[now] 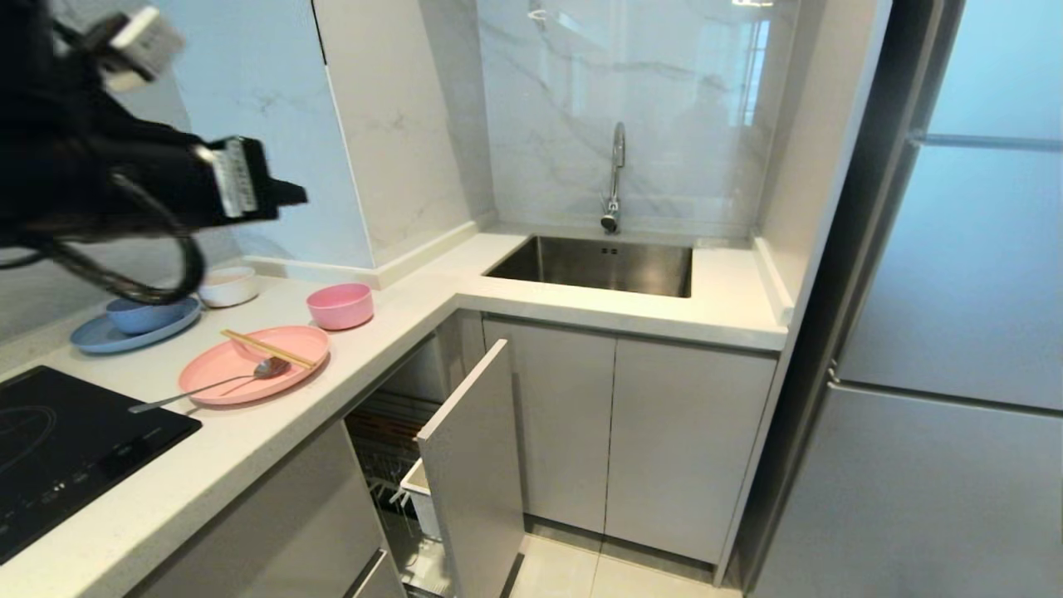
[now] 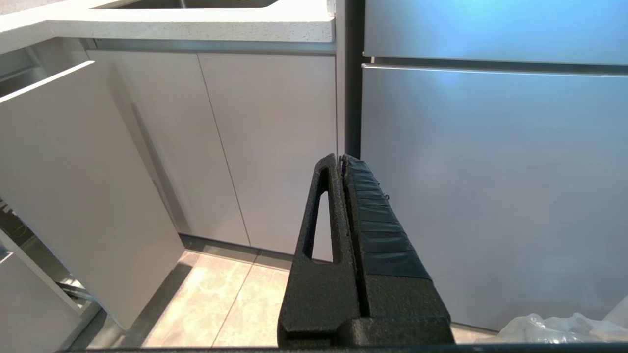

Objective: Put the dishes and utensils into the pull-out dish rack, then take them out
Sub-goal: Open the cupboard

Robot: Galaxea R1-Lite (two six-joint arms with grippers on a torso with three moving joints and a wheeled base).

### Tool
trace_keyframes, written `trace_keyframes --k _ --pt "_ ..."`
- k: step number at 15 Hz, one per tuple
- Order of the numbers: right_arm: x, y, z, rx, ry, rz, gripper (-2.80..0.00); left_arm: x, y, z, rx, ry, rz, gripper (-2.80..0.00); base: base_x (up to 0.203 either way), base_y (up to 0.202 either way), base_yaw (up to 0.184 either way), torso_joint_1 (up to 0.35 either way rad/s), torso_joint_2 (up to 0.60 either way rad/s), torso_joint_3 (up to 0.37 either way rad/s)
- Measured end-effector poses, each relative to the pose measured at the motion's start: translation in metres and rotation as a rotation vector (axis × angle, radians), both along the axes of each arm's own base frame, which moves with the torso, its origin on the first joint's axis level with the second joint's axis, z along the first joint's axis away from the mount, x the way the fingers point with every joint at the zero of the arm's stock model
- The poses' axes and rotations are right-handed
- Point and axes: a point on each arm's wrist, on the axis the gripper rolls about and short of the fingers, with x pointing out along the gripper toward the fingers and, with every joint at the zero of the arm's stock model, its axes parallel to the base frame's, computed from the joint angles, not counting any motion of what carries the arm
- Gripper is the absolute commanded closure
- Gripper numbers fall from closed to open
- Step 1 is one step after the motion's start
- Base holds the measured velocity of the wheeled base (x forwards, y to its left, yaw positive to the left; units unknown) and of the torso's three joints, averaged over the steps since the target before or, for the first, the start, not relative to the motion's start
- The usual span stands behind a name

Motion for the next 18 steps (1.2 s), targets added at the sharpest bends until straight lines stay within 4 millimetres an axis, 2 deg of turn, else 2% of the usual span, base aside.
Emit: trace_keyframes --k 3,5,7,11,18 --pt "0.0 0.0 0.0 0.0 0.0 0.0 0.0 0.07 -0.025 -0.045 0.028 0.089 0.006 0.0 0.0 0.0 0.0 0.0 0.0 0.0" --pt "0.0 0.0 0.0 0.0 0.0 0.0 0.0 0.106 -0.033 -0.076 0.052 0.167 0.017 0.0 0.0 0.0 0.0 0.0 0.0 0.0" --pt "0.0 0.0 0.0 0.0 0.0 0.0 0.0 0.133 -0.034 -0.1 0.079 0.259 0.033 0.0 0.0 0.0 0.0 0.0 0.0 0.0" --pt "0.0 0.0 0.0 0.0 0.0 0.0 0.0 0.152 -0.034 -0.145 0.209 0.495 0.003 0.0 0.0 0.0 0.0 0.0 0.0 0.0" --pt "0.0 0.0 0.0 0.0 0.0 0.0 0.0 0.196 -0.047 -0.203 0.172 0.561 0.037 0.0 0.0 0.0 0.0 0.0 0.0 0.0"
